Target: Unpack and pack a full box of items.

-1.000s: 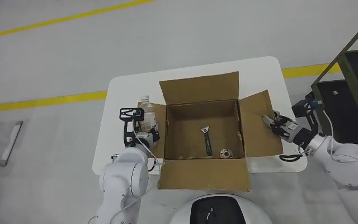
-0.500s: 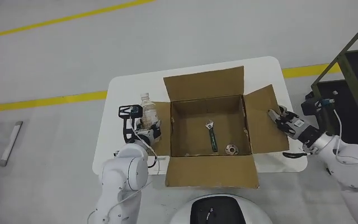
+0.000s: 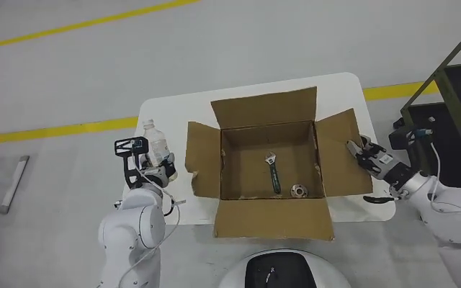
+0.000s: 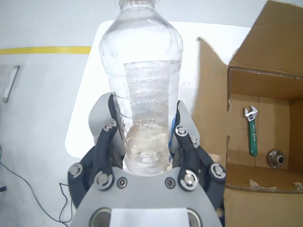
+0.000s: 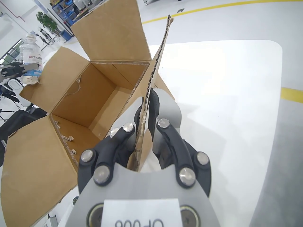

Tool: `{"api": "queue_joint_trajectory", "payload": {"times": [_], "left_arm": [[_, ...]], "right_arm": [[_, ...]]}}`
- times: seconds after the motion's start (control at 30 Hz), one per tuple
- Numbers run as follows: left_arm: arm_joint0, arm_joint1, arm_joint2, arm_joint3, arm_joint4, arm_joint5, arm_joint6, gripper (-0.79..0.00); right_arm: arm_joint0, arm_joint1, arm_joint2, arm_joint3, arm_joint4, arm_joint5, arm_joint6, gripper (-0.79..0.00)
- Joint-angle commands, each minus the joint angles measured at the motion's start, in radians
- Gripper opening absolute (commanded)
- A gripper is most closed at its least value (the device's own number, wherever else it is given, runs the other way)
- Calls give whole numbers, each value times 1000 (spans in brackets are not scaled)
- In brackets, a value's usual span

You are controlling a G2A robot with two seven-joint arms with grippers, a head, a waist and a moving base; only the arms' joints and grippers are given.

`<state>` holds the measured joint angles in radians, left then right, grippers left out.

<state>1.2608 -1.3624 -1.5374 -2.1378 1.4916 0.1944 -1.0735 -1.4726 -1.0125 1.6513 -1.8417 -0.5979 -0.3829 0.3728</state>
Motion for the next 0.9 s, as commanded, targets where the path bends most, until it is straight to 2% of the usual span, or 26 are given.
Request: {"api": "queue_joint_trajectory", "payload": {"times": [0.0, 0.07, 0.3, 0.53, 0.57, 0.6, 0.67, 0.7, 0.87], "left_arm": [[14, 1, -21, -2, 1, 4, -2, -785], [30, 3, -37, 6, 17, 0, -5, -785], [92, 3, -3, 74, 61, -14, -5, -785], [100, -1, 12, 104, 23, 0, -5, -785], [100, -1, 12, 104, 23, 0, -5, -785], [100, -1, 12, 104, 23, 0, -5, -785], [100, -1, 12, 104, 23, 0, -5, -785], [100, -1, 12, 104, 23, 0, -5, -785], [100, -1, 12, 104, 23, 0, -5, -785]], "right_arm": [[1, 0, 1, -3, 1, 0, -2, -486], [1, -1, 5, -6, 6, -1, -9, 0], [-22, -6, 50, -59, 20, -10, -145, 0], [-75, -10, 112, -177, -46, -42, -266, 0], [-85, -10, 120, -198, -67, -47, -280, -62], [-94, -10, 127, -217, -93, -48, -294, -191], [-112, -11, 133, -253, -148, -55, -318, -523], [-121, -13, 136, -265, -174, -40, -332, -770], [-133, -17, 93, -292, -265, -54, -373, -785]]}}
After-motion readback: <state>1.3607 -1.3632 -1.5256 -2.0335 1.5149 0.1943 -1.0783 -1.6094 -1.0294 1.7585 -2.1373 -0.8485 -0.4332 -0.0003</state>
